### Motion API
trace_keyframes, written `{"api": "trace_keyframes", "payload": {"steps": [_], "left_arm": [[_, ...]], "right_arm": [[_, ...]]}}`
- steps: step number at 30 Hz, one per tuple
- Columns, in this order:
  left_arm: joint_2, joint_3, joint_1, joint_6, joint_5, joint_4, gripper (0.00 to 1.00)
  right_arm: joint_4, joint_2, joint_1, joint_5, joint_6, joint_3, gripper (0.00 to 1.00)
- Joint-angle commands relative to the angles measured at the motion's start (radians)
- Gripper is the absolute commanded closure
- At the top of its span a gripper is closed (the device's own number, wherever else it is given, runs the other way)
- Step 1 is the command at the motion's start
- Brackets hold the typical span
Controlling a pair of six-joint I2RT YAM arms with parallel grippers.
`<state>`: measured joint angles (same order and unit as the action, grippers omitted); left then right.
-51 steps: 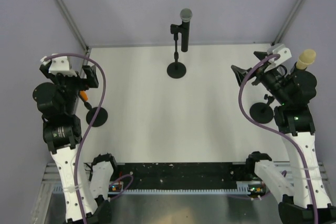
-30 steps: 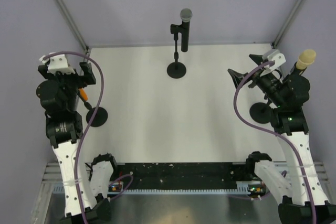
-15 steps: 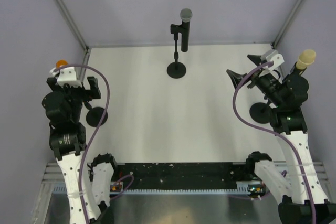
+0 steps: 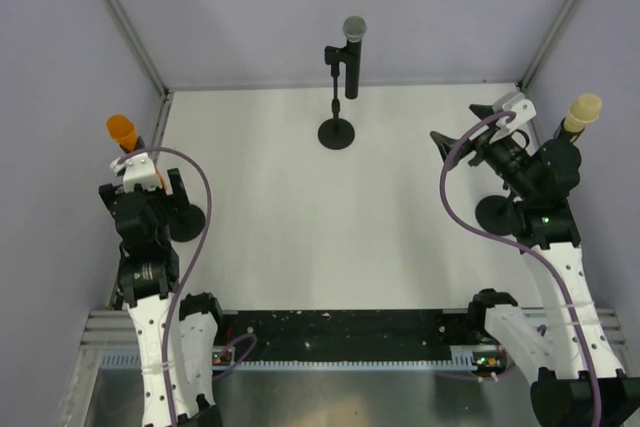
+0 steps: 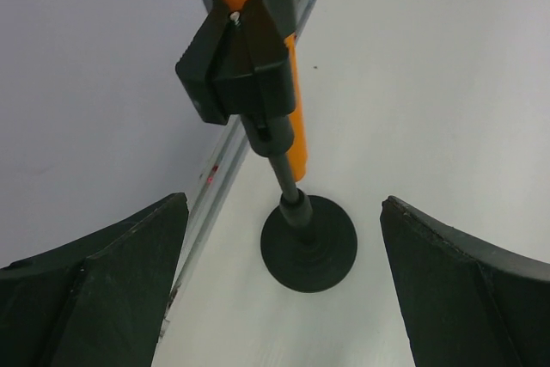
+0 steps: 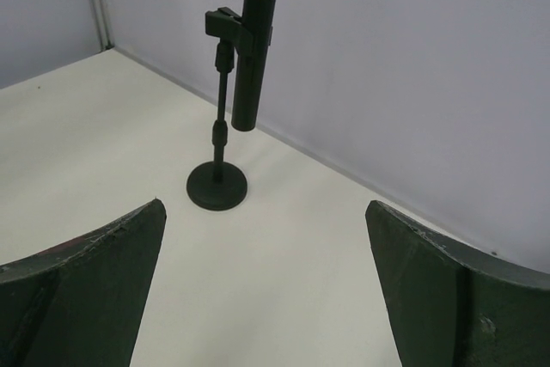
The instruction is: Remove the microphone from the stand
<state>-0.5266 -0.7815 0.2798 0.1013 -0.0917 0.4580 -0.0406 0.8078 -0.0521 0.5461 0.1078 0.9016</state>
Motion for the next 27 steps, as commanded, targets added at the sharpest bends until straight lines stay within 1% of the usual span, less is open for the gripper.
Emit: {"api": "trace_keyframes", "payload": {"steps": [1,3,6,13,16,18,24,25,27], "left_arm": [[-0.018,0.109,0.001,-0.002,-0.184,-0.247,0.01],[-0.029,0.161,0.002,-0.002,-0.227,-0.352,0.01],[-0.047,0.243,0.004,0.012,-0.207,-0.500,0.01],[-0.136,0.338,0.007,-0.025,-0.140,-0.720,0.01],[-0.170,0.363,0.007,-0.034,-0.105,-0.811,0.04],[-0.196,0.372,0.007,-0.038,-0.080,-0.846,0.08],[-0.274,0.373,0.007,-0.064,-0.049,-0.903,0.35],[-0.282,0.375,0.007,-0.068,-0.046,-0.904,0.39],[-0.288,0.384,0.009,-0.071,-0.040,-0.915,0.41]], "right_arm": [[-0.059,0.002,-0.005,-0.017,-0.008,-0.007,0.01],[-0.065,0.005,-0.005,-0.021,-0.005,-0.013,0.01],[-0.073,0.005,-0.005,-0.026,0.001,-0.023,0.01],[-0.077,0.004,-0.003,-0.029,0.009,-0.027,0.01],[-0.079,0.005,-0.003,-0.029,0.012,-0.030,0.01],[-0.079,0.002,-0.003,-0.031,0.016,-0.033,0.01],[-0.081,-0.002,-0.002,-0.032,0.023,-0.035,0.01],[-0.079,-0.002,-0.003,-0.032,0.024,-0.036,0.01],[-0.079,-0.004,-0.003,-0.034,0.027,-0.036,0.01]]}}
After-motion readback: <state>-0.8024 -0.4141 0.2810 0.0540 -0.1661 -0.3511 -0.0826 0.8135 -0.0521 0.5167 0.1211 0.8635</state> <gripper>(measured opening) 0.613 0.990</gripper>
